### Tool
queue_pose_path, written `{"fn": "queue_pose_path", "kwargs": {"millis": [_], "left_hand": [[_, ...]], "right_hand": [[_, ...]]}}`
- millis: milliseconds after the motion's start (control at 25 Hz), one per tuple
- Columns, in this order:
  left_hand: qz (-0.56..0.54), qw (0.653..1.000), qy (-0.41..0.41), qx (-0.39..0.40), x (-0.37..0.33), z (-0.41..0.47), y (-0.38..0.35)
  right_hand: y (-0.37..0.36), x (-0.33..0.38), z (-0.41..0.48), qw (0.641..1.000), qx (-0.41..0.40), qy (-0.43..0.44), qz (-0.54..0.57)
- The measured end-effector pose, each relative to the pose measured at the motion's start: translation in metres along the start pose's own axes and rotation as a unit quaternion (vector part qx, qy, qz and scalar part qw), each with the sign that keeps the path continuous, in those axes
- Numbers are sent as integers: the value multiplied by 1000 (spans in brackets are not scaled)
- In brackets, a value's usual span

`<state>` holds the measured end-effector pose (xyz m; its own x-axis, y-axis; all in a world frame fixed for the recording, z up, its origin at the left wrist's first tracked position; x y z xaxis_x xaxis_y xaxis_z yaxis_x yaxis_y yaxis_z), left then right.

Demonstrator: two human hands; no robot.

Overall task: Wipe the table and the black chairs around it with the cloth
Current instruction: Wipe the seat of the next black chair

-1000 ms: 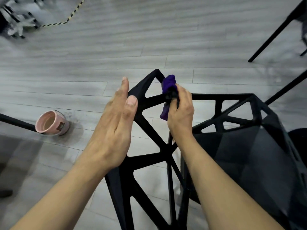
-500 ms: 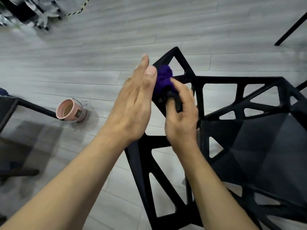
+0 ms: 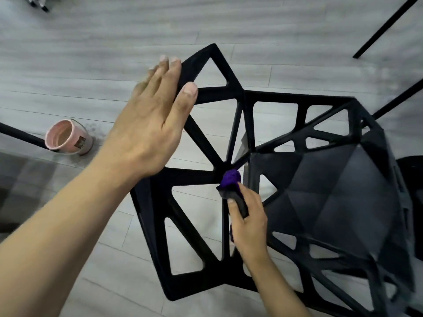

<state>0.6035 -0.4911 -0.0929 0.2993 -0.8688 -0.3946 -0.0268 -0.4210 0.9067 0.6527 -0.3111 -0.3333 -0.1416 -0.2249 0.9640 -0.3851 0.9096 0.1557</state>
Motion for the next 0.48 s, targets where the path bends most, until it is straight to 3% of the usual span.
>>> {"fn": "queue_pose_path", "kwargs": {"millis": [120,320,480], "left_hand": [[24,1000,-5,-5,0,1,-2],[-9,999,-2,-51,7,0,0],[-40,997,5,-69,13,-2,-2]], "right_hand": [[-7,14,29,1000,-21,6,18],[3,58,143,989,-132,51,39],[3,45,118,992,-98,76,10]]}}
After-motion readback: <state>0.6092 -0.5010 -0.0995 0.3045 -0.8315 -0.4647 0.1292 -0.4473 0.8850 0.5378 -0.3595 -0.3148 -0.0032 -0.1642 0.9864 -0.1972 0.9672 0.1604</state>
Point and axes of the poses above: each hand's wrist, its own z-axis towards the middle knuckle, its own y-axis out of the back of the hand, x = y × z, the point moved 6 cm from there along z, towards the middle knuckle, and after that the axes turned 9 degrees about x, right-handed, at the moved point
